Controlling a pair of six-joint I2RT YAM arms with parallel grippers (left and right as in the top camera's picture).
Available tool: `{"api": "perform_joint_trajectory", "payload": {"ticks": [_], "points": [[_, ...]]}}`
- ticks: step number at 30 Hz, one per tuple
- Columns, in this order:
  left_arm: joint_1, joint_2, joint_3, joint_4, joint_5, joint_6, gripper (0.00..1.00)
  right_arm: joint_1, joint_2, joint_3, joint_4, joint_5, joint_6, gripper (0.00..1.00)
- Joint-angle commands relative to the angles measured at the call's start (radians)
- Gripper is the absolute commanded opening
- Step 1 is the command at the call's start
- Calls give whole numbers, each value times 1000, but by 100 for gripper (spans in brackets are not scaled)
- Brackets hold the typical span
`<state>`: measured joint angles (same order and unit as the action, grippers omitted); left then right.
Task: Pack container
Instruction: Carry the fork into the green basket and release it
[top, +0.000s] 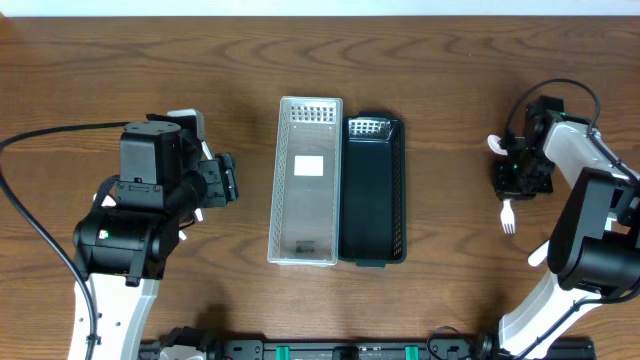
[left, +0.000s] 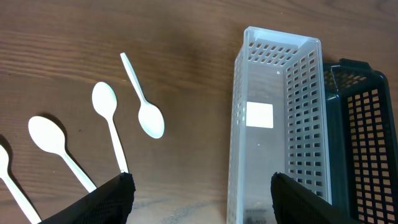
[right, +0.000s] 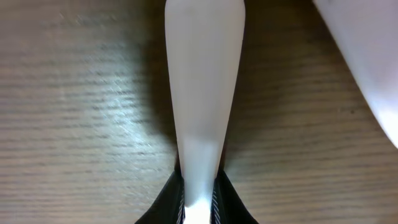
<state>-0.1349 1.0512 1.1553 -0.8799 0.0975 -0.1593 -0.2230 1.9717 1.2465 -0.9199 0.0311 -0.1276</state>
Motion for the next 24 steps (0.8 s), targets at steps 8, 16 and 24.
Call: {"api": "perform_joint_trajectory", "payload": {"ticks": [8,16,24], "points": [[-1,0,10,-2,-15,4,73,119,-10,161,-129,-111,174,1],[-1,0,10,-2,-35,4,73,385,-191,265,-97,-110,414,1],[-1,0,10,-3,-35,4,73,657,-220,262,-54,-78,631,1]]}}
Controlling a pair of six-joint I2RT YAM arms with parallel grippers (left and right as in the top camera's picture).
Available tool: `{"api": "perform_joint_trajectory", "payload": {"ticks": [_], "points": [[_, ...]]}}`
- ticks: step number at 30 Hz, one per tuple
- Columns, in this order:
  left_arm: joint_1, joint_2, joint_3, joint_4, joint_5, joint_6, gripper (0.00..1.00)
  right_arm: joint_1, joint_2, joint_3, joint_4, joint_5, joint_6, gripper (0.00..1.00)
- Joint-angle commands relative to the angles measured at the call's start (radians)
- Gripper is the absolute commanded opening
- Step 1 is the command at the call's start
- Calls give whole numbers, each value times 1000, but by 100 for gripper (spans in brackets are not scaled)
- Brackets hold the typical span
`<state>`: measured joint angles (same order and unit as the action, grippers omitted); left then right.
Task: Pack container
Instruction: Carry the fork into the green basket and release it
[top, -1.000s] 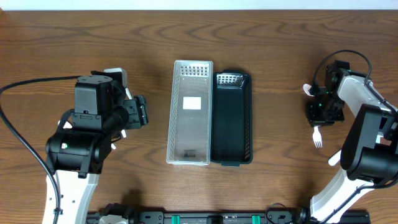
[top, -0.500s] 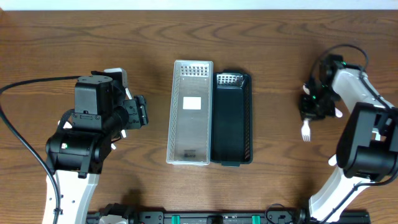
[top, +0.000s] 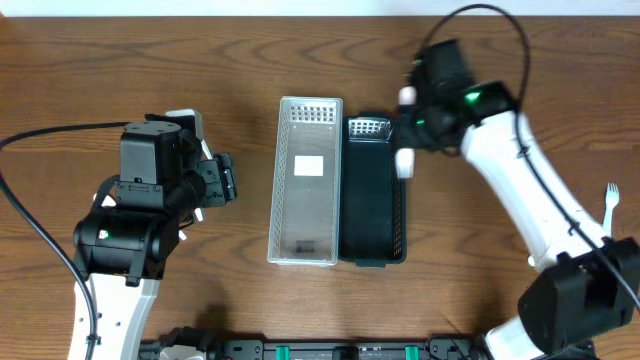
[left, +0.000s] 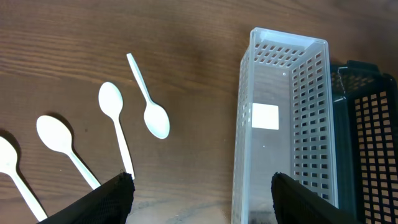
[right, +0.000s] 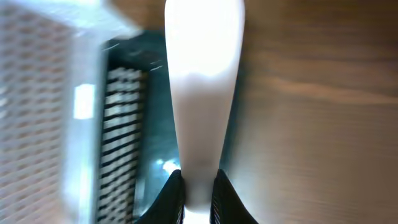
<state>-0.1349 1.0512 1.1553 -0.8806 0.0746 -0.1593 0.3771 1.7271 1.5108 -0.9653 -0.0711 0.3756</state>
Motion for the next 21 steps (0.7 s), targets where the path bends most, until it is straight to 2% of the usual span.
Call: {"api": "perform_joint_trajectory", "payload": {"ticks": [1,6,10,11,13,16,17,19,21], "points": [[-1,0,10,-2,-12,4,73,84,35,-2,-16,45,152,1],[-1,0,10,-4,-12,4,73,171,98,-26,-26,90,260,1],[-1,0,10,-10,-12,4,73,193,162,-43,-23,89,259,3],[-1,0,10,-10,-12,4,73,194,176,-43,-23,84,241,7],[-1,0,10,-10,-12,4,73,193,196,-43,-22,82,214,24],[-1,0,10,-10,-12,4,73,190,200,-41,-9,82,166,30],[-1,0,10,-10,-12,4,73,186,195,-36,-2,82,145,34],[-1,0,10,-10,-12,4,73,175,184,-17,0,82,95,49],[-1,0,10,-10,-12,4,73,159,166,20,-25,82,15,52]]}}
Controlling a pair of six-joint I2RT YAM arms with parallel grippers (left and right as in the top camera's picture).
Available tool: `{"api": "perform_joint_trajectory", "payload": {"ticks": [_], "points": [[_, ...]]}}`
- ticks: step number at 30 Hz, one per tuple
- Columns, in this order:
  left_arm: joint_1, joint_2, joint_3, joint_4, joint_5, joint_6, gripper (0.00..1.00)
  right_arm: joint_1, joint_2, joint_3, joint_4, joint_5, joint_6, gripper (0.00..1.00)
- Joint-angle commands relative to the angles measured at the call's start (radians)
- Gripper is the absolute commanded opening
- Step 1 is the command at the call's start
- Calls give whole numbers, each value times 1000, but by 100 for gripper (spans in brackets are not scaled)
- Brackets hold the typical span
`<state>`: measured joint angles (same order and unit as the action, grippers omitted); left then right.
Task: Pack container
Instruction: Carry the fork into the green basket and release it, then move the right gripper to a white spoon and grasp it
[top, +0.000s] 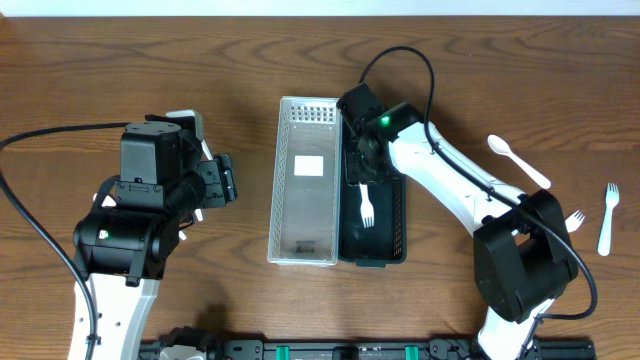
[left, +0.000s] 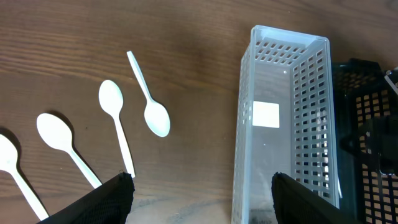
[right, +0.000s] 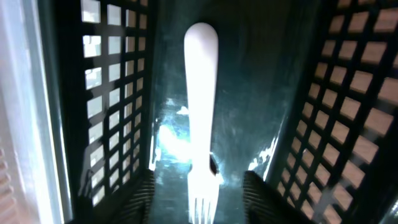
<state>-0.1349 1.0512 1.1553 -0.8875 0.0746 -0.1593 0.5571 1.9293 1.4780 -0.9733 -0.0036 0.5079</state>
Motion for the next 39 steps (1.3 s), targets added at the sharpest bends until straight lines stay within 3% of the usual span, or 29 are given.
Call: {"api": "perform_joint_trajectory", "payload": {"ticks": [1,4,7,8,11,14,22,39], "points": [[-1,0,10,-3,-12,4,73,-30,-46,76,-36,16,-166,52],[-1,0,10,-3,-12,4,73,-80,-93,178,-109,89,-267,61],[-1,0,10,-3,-12,4,73,-171,-135,286,-140,153,-358,80],[-1,0,10,-3,-12,4,73,-221,-146,327,-140,129,-443,89],[-1,0,10,-3,-12,4,73,-351,-146,399,-171,-10,-742,99],[-1,0,10,-3,-12,4,73,-495,-132,396,-218,-57,-997,99],[-1,0,10,-7,-12,4,73,-715,2,389,-243,-57,-1248,93],[-1,0,10,-10,-12,4,73,-799,365,389,-261,-56,-1298,84]]}}
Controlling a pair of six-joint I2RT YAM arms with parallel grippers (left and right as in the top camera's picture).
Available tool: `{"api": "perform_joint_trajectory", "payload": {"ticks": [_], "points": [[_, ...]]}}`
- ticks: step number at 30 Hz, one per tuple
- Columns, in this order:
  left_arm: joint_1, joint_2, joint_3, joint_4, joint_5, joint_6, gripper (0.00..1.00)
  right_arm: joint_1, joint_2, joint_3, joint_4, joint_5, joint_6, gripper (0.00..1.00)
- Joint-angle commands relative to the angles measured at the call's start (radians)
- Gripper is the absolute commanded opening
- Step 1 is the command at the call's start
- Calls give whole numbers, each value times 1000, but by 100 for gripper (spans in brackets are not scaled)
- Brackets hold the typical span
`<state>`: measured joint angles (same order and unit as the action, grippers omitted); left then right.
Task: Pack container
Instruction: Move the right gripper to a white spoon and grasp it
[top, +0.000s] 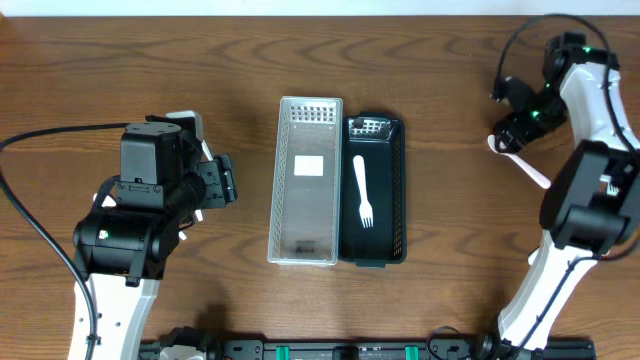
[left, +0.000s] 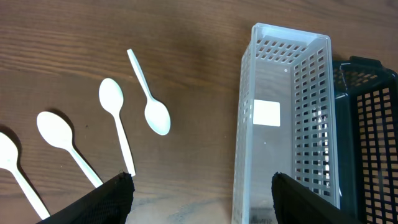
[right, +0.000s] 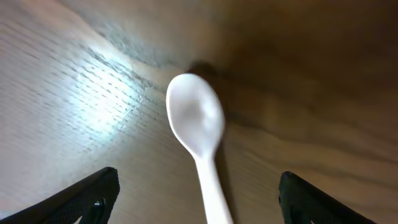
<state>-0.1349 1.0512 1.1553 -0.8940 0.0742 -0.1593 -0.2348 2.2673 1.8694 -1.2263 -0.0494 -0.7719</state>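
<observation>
A white fork (top: 362, 190) lies lengthwise in the black basket (top: 402, 190). The clear basket (top: 275, 180) beside it holds only a white label. My right gripper (top: 508, 135) is at the far right of the table. It hangs open just above a white spoon (right: 196, 124), whose handle runs between the fingers. My left gripper (left: 202, 199) is open and holds nothing, left of the clear basket (left: 245, 124). Several white spoons (left: 149, 99) lie on the wood in front of it.
The two baskets stand side by side mid-table, the black basket (left: 373, 124) on the right. The left arm (top: 140, 210) hides the left-hand spoons from overhead. The right arm (top: 590, 200) covers the table's right edge.
My right gripper was open inside the black basket over the fork. It is now at the far right, open over a white spoon. The fork stays in the basket. The left arm is unchanged.
My right gripper was shut on a white fork on the table at the right. Then it held the fork at the black basket's far end. Then it stood open with the fork lying inside. Now it is open over a spoon at the right.
</observation>
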Motion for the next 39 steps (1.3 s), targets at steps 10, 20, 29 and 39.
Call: {"api": "perform_joint_trajectory", "payload": {"ticks": [10,20,29,39], "points": [[-1,0,10,-3,-12,4,73,-7,69,-3,2,-3,3,82],[-1,0,10,-4,-12,4,73,-7,69,-28,4,-4,46,83],[-1,0,10,-22,-12,4,73,-7,69,-76,46,63,108,82],[-1,0,10,-22,-12,4,73,-3,69,-95,70,113,151,77]]}}
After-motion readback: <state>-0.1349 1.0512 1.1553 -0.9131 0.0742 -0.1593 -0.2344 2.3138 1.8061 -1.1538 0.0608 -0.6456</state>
